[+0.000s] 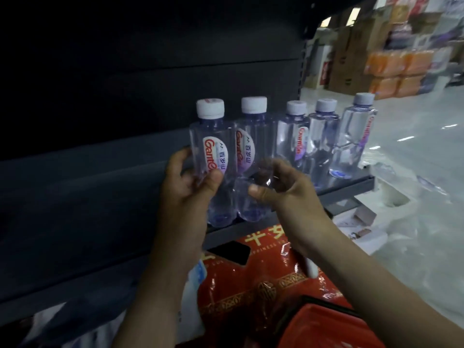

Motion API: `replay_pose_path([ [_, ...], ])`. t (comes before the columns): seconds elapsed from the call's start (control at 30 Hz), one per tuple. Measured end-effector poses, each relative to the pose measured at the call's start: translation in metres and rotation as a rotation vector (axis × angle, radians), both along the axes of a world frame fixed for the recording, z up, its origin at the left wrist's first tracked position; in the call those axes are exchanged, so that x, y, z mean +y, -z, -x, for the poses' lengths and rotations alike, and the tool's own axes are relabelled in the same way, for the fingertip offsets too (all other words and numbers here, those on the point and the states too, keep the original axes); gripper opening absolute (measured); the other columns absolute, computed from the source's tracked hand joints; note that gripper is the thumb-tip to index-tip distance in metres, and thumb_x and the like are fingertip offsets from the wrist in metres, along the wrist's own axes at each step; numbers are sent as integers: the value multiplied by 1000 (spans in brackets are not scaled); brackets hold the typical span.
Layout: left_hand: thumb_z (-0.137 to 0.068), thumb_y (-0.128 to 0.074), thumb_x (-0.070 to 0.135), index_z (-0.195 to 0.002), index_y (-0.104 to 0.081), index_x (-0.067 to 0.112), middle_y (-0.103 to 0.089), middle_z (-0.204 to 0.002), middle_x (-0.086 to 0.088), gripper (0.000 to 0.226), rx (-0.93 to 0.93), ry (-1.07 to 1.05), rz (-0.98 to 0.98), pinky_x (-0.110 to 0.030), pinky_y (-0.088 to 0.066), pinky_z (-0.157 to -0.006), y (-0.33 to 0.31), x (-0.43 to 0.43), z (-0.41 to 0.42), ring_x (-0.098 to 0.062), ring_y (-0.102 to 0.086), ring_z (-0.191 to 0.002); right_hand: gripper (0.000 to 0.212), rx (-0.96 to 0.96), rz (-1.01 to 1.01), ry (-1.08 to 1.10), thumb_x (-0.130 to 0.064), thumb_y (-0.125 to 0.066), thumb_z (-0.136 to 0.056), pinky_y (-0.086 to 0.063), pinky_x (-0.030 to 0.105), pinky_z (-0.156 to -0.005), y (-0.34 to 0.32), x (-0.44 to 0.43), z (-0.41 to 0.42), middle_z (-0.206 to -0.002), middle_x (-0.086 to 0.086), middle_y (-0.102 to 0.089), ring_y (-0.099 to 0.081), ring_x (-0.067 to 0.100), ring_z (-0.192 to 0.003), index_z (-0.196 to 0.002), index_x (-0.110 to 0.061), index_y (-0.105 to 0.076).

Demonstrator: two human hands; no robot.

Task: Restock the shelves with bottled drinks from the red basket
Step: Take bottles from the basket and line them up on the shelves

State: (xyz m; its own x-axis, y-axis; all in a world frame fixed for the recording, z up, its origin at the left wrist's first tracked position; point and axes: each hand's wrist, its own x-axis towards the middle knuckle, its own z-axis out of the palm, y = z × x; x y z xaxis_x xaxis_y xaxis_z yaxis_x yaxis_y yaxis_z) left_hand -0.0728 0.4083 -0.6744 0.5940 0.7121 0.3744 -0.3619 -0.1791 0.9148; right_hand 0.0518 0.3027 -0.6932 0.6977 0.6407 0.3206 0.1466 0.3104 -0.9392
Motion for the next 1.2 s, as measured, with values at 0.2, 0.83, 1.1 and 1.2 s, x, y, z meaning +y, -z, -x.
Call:
replay_pose_path([
  [0.2,-93,-60,6,-124,-52,24,-72,-115,3,36,31,-49,34,-41,-54,-92,17,19,-7,-13,-69,-105,45,27,17,-34,2,-65,-84,-52,38,-101,26,38,-11,-125,12,-68,-62,27,-121,-129,-2,-57],
  [0.83,-85,-71,3,-149,-32,39,-60,-91,27,82,472,-216,-281,4,-42,-61,33,15,-12,28,-55,-80,45,-351,347,316,-15,-74,-87,-53,32,-95,29,26,-12,-110,-17,-65,-64,6,-105,-123,-28,-50],
  [1.1,-86,-69,1,-147,-32,43,-67,-119,9,82,469,-178,-269,-8,-48,-74,37,9,-41,-4,-65,-106,48,-297,415,350,-18,-70,-91,-48,24,-95,24,11,-26,-107,-25,-59,-57,-10,-98,-135,-17,-49],
  [1.2,-88,-68,6,-150,-23,42,-61,-132,2,85,503,-204,-276,-34,-54,-92,36,4,-40,-16,-62,-117,53,-296,435,304,-21,-66,-94,-47,33,-103,19,3,-24,-125,-15,-61,-58,8,-119,-142,-17,-44],
])
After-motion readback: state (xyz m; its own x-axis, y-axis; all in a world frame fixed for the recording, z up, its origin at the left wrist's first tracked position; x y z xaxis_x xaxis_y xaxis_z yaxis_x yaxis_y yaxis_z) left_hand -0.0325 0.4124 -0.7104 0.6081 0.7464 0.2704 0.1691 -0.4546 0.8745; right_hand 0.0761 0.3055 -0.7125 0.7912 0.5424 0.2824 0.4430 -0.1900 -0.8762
